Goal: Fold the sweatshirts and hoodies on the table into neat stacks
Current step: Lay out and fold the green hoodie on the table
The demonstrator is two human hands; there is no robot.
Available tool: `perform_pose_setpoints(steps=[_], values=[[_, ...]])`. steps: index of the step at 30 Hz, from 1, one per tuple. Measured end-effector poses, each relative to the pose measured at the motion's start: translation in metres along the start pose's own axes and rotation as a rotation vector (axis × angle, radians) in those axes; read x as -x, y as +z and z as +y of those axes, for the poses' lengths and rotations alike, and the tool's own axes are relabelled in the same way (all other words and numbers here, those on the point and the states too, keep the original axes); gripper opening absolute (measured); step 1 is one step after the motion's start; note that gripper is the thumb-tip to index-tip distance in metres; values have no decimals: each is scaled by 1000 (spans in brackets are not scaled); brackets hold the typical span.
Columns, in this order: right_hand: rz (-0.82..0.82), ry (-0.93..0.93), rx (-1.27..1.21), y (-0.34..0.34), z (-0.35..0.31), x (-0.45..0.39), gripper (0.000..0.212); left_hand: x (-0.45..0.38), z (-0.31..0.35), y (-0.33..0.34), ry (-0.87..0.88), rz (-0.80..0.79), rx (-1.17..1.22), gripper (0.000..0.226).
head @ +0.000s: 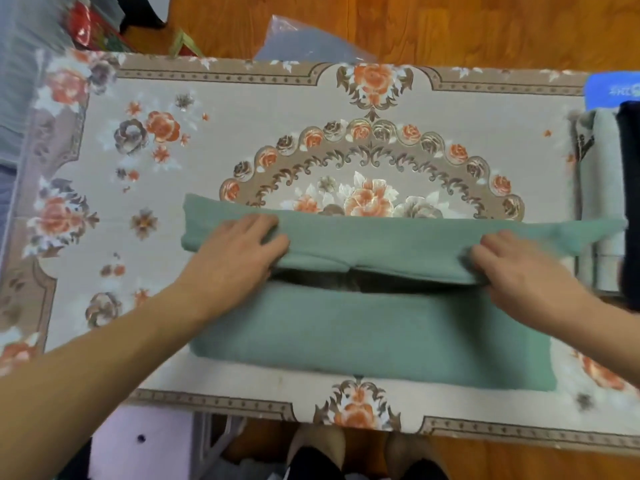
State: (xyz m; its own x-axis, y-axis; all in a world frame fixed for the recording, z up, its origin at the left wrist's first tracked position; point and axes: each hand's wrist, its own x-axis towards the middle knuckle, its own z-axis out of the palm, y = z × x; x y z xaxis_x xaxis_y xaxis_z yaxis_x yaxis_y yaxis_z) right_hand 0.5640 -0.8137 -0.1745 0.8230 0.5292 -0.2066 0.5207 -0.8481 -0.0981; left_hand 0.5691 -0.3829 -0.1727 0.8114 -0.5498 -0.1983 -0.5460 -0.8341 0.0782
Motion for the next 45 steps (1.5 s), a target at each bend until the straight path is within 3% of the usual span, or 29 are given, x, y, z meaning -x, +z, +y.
perform_pose_setpoints(steps=[2, 5, 10, 13, 15, 17, 20, 22, 23, 25, 26, 28, 33, 40, 45], values=[[-33, -3, 36, 33, -7, 17, 19, 15, 10, 30, -62, -55, 22, 26], [-125, 142, 72, 72, -10, 32, 21, 33, 23, 71, -234, -220, 83, 48], [-153, 354, 107, 77, -20, 42, 18, 31, 45, 77, -354, -325, 131, 67], [-184, 457, 78, 72, -17, 54, 36, 11, 49, 61, -440, -137, 195, 64], [-206, 531, 85, 70, -6, 64, 45, -2, 44, 64, -378, 17, 130, 60], [-273, 565, 139, 70, 5, 73, 61, -5, 45, 78, -321, 70, 134, 54], [-445, 516, 230, 84, 11, 79, 73, 2, 56, 106, -359, 164, 292, 39], [-468, 529, 230, 73, 5, 67, 70, 3, 58, 115, -371, 205, 290, 36], [-422, 536, 212, 62, 1, 57, 63, 2, 56, 117, -374, 206, 278, 36], [-154, 483, 116, 45, -7, 36, 48, -1, 54, 118, -375, 186, 256, 37], [-4, 436, 43, 41, -14, 25, 47, -1, 53, 118, -376, 180, 250, 37], [128, 322, -98, 42, -41, 3, 53, -1, 54, 120, -372, 171, 234, 37], [42, 74, -192, 68, -120, -60, 71, 1, 58, 122, -405, 138, 173, 40], [-302, 144, -176, 97, -137, -88, 73, 17, 90, 115, -784, -23, 211, 56], [-98, 68, -238, 60, -134, -111, 73, 35, 117, 119, -922, -62, 240, 66]])
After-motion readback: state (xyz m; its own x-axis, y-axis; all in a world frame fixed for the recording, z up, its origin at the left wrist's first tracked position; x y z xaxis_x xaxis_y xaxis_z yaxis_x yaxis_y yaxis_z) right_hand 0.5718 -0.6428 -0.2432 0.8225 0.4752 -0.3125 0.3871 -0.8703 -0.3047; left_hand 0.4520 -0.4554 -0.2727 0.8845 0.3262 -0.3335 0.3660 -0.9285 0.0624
